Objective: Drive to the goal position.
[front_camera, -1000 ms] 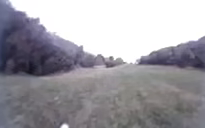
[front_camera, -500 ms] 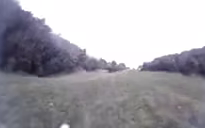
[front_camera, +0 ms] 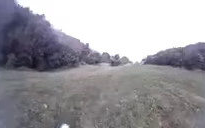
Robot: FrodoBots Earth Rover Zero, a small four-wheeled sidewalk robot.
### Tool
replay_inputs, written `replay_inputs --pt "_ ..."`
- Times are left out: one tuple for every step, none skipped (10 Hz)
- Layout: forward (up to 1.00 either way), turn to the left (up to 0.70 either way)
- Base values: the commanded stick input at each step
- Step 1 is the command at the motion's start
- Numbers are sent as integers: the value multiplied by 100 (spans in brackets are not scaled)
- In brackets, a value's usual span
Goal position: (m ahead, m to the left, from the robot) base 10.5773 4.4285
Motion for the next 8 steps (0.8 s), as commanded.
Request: replay_inputs --pt "70 0" --pt "70 0" --pt "70 0" --pt "70 0" --pt "70 0" --pt "70 0" --pt "70 0" --pt "70 0"
